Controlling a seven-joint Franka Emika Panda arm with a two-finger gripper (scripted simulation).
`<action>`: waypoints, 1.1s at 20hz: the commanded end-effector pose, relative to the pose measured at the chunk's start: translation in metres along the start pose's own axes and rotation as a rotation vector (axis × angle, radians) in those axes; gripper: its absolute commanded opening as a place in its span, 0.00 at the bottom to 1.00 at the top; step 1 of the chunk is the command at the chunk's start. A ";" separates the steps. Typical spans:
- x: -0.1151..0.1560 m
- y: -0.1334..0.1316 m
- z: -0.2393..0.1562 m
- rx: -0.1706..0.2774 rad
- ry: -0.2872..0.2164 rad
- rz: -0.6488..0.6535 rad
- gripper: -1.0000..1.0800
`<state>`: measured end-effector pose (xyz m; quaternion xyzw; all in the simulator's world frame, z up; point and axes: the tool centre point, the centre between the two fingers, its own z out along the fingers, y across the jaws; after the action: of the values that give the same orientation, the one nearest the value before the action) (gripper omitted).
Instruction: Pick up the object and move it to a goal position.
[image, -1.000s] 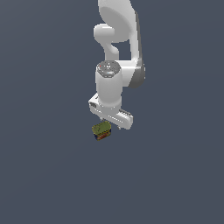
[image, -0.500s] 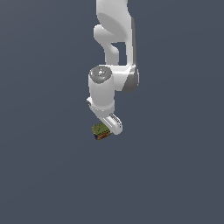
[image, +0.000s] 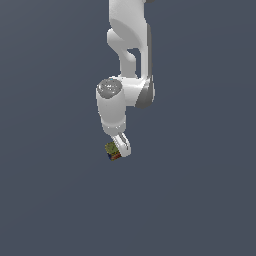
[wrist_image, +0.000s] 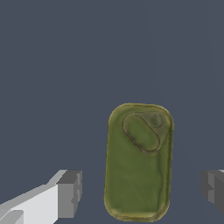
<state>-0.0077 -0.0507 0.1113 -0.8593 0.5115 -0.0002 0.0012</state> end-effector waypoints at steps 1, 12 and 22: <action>0.002 0.002 0.002 -0.001 0.001 0.030 0.96; 0.003 0.003 0.012 -0.002 0.001 0.047 0.96; 0.003 0.004 0.052 -0.002 0.001 0.051 0.96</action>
<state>-0.0102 -0.0550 0.0626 -0.8459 0.5334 0.0007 -0.0005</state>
